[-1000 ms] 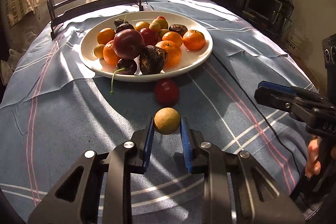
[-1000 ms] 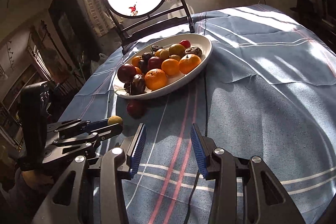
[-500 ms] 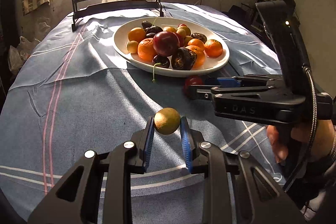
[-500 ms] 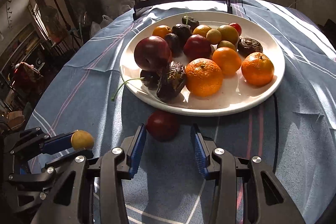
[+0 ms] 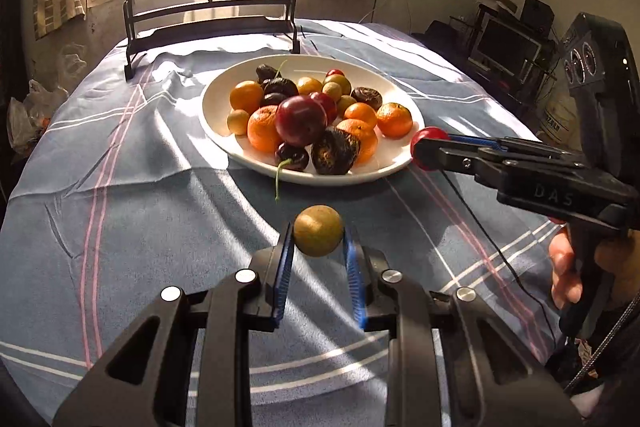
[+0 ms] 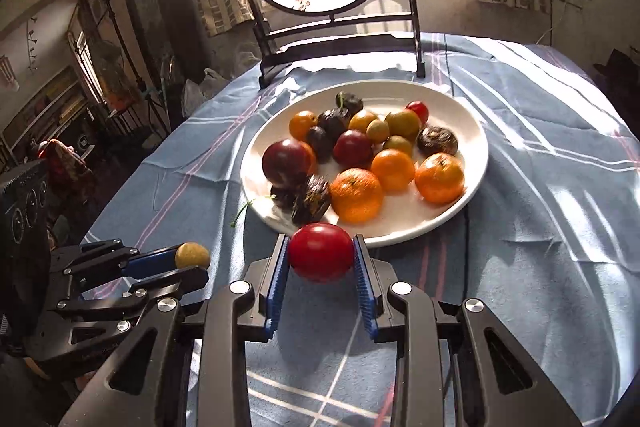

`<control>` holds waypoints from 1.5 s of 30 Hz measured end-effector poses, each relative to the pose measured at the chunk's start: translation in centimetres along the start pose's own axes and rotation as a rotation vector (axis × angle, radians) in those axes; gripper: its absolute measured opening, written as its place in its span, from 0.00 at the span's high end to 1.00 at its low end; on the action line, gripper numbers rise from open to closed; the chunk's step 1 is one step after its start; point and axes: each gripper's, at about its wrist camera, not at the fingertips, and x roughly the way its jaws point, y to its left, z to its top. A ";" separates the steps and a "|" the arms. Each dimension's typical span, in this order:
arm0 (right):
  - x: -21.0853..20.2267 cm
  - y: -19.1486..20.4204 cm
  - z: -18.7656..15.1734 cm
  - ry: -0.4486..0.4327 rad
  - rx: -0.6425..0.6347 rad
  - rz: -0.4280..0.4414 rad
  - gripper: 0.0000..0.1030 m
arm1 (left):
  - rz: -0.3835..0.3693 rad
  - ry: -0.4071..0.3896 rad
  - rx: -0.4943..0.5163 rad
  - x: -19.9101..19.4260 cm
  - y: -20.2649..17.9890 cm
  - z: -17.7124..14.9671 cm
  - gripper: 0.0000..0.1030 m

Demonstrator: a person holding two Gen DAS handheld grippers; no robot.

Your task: Organize fruits

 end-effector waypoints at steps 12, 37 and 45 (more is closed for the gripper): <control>4.8 -3.7 6.3 -0.034 0.103 -0.011 0.51 | 0.060 0.019 -0.086 7.8 1.5 10.7 0.51; -16.4 -4.2 -9.2 -0.169 0.040 -0.273 0.03 | 0.300 -0.138 -0.119 -11.6 -1.5 -4.8 0.05; -18.6 -2.8 -11.7 -0.167 0.009 -0.276 0.03 | 0.318 -0.159 -0.139 -14.3 -2.2 -6.4 0.05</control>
